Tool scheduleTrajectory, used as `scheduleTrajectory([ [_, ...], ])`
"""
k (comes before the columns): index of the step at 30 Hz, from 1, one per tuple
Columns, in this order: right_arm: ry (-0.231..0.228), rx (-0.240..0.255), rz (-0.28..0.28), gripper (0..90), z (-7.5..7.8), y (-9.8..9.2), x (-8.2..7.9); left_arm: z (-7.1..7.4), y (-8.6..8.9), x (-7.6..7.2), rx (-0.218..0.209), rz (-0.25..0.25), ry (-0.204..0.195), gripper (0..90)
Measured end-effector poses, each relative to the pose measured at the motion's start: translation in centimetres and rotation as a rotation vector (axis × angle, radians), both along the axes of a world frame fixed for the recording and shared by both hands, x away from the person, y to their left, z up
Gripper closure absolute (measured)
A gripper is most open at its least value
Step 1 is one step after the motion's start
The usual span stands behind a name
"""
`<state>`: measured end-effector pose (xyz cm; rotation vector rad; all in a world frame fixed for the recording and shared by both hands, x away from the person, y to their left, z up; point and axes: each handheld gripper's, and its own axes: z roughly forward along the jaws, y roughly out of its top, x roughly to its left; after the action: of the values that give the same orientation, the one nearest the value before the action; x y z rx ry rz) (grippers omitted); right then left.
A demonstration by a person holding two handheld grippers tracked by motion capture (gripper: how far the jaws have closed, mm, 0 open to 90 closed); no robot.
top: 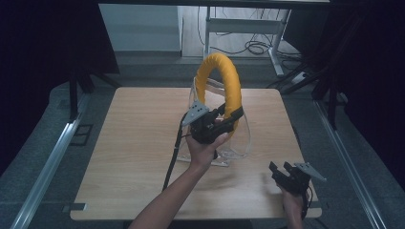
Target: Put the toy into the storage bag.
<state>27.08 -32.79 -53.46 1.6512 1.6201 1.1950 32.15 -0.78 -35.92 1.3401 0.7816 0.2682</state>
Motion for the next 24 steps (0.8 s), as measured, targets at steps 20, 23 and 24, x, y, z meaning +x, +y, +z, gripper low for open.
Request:
scheduleTrajectory([
  [20, 0.001, -0.002, 0.006, 35.1, 0.0, 0.1, 0.0, -4.6, 0.1, -1.0, -0.015, 0.066, 0.058, 50.5],
  [23, 0.000, 0.000, 0.005, 35.1, 0.0, 0.2, 0.0, -5.6, 0.3, -0.9, -0.012, 0.070, 0.083, 50.4],
  [24, -0.002, 0.001, 0.005, 35.1, 0.0, 0.2, 0.0, -5.8, 0.3, -0.9, -0.010, 0.074, 0.088, 50.4],
])
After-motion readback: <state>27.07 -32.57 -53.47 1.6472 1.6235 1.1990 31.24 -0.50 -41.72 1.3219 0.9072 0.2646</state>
